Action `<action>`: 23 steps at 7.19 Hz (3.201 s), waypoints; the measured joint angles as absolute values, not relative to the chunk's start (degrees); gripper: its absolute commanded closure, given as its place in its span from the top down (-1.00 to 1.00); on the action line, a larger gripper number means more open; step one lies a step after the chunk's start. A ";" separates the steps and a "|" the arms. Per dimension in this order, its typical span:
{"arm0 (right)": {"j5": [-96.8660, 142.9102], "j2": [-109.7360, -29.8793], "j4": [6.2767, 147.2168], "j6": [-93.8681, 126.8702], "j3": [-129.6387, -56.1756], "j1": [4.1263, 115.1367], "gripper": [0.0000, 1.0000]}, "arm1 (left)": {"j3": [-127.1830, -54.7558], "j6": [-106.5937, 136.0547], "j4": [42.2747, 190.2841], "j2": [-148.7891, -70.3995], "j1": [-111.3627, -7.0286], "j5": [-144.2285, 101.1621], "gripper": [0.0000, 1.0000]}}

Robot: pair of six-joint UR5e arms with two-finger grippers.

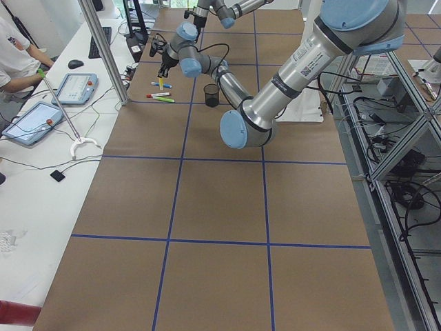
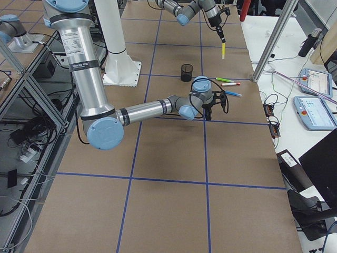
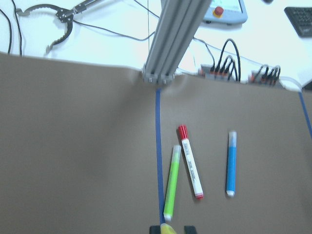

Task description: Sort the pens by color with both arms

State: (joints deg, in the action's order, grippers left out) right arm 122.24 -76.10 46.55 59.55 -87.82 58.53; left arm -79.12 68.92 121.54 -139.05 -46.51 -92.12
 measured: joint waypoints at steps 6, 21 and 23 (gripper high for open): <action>119.91 -76.93 43.04 59.50 -86.60 58.48 1.00 | -56.78 77.46 139.95 -140.69 -34.68 -55.63 -1.00; 125.82 -77.07 64.81 28.09 -85.94 73.72 0.99 | -100.75 31.77 91.31 -113.32 -57.24 -108.24 0.97; 127.97 -77.10 69.42 19.13 -82.80 75.29 0.99 | -101.93 20.48 86.70 -107.42 -66.08 -121.15 0.98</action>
